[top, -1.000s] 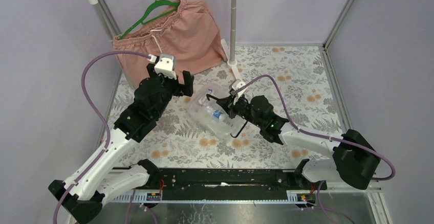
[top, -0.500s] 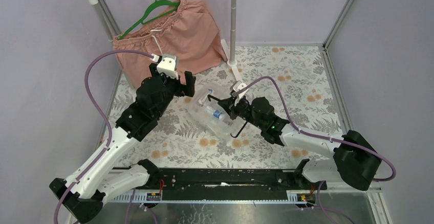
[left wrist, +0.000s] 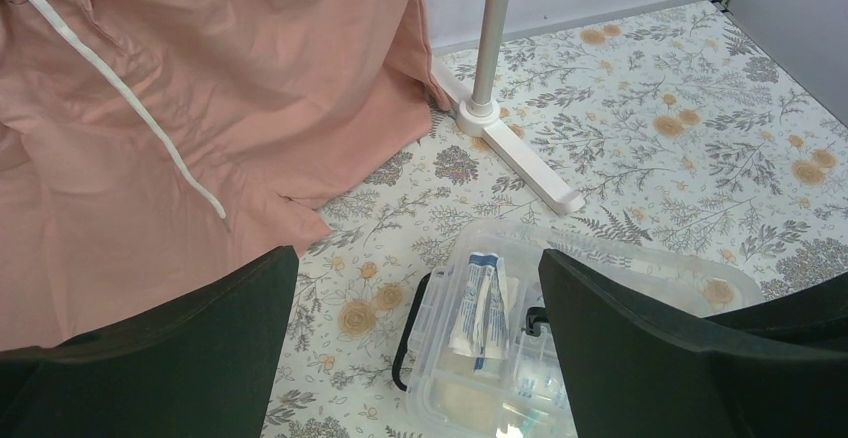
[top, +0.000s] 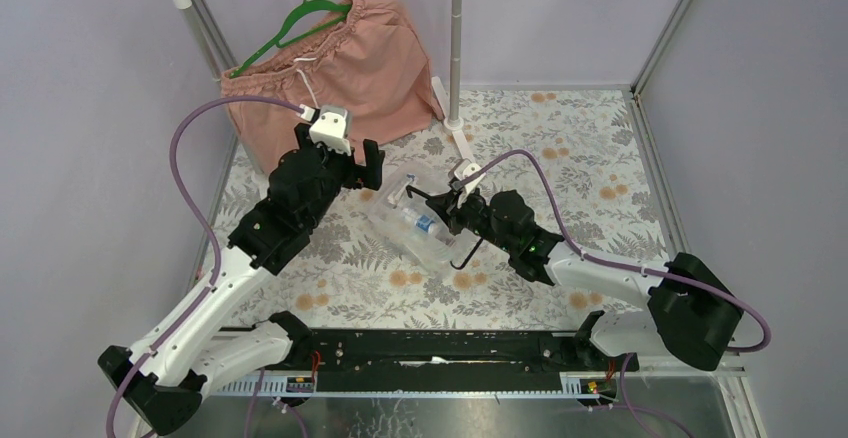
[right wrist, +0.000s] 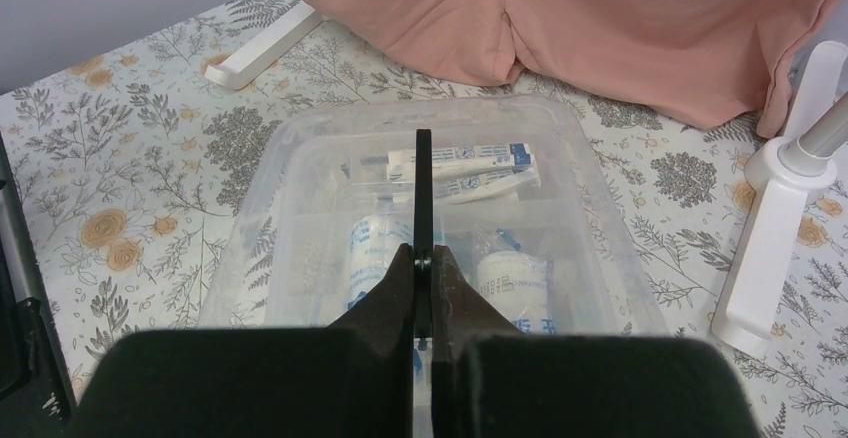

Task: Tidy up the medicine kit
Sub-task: Close the lid of the medicine box.

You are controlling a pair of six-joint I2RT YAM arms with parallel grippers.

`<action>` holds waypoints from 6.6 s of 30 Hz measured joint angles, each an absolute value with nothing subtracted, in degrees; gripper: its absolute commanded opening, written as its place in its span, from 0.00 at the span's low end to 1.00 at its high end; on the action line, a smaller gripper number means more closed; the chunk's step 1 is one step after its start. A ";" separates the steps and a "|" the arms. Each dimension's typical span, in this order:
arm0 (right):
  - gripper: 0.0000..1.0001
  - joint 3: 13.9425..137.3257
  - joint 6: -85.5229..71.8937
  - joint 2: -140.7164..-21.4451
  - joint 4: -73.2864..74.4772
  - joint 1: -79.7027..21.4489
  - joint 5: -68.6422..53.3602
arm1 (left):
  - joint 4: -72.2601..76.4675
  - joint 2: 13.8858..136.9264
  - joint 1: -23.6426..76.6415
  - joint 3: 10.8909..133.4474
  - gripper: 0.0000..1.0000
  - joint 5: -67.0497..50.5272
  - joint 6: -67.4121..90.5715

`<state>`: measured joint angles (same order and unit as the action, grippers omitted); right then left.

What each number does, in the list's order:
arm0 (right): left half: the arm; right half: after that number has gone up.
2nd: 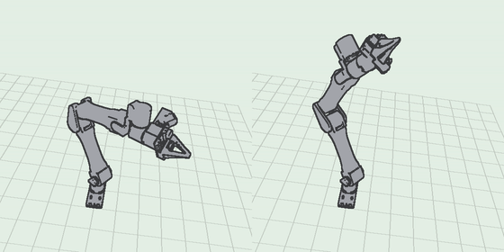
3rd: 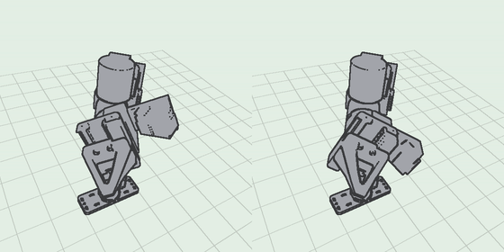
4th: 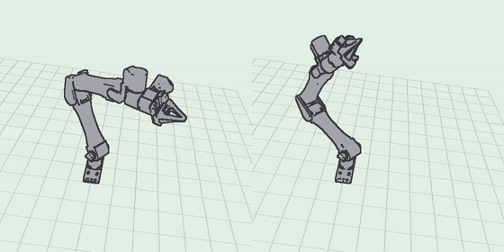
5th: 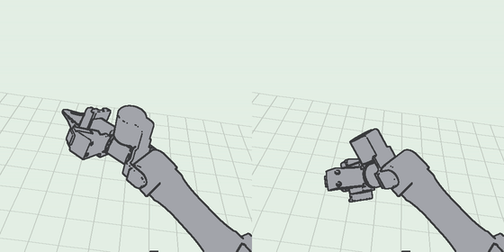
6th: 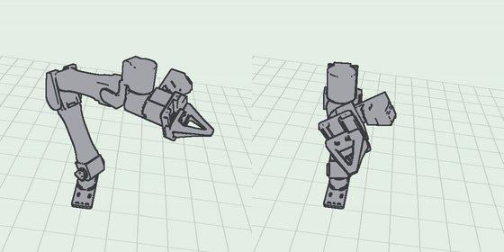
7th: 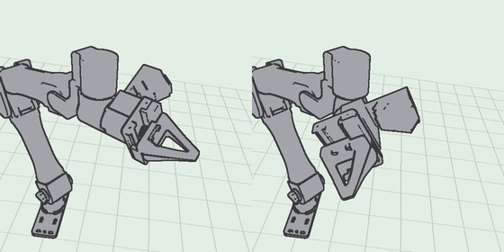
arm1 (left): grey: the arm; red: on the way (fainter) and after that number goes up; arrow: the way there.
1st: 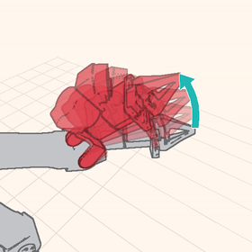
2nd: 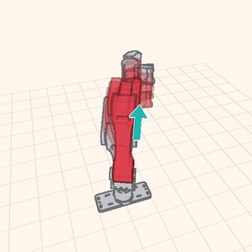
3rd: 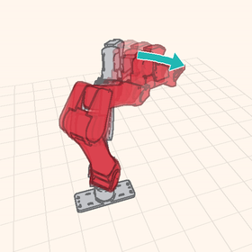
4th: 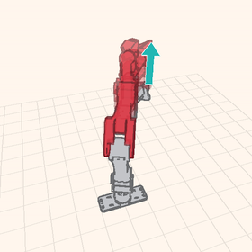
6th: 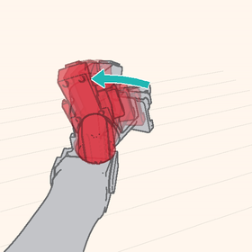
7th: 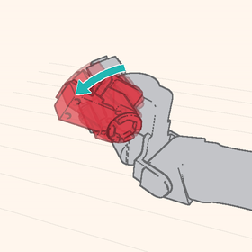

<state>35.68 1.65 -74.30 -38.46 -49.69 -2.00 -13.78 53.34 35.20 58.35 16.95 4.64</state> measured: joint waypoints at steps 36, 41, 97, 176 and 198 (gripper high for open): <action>0.38 33.23 2.87 -73.32 -31.92 -49.67 -2.70 | -13.76 55.99 33.01 58.35 0.99 13.61 7.55; 0.44 32.88 3.18 -72.97 -31.92 -49.67 -3.14 | -13.67 58.11 26.00 57.01 0.99 8.08 12.45; 0.47 35.11 7.73 -73.38 -26.83 -50.70 -4.16 | -13.13 72.49 20.16 48.05 0.71 -10.15 19.90; 0.64 53.54 0.84 -78.67 -4.54 -50.68 -1.48 | -18.50 65.58 12.97 55.11 0.97 -12.08 21.67; 0.66 48.16 -12.29 -62.04 -1.87 -48.77 11.60 | -10.87 74.78 10.72 53.12 0.97 -23.83 26.13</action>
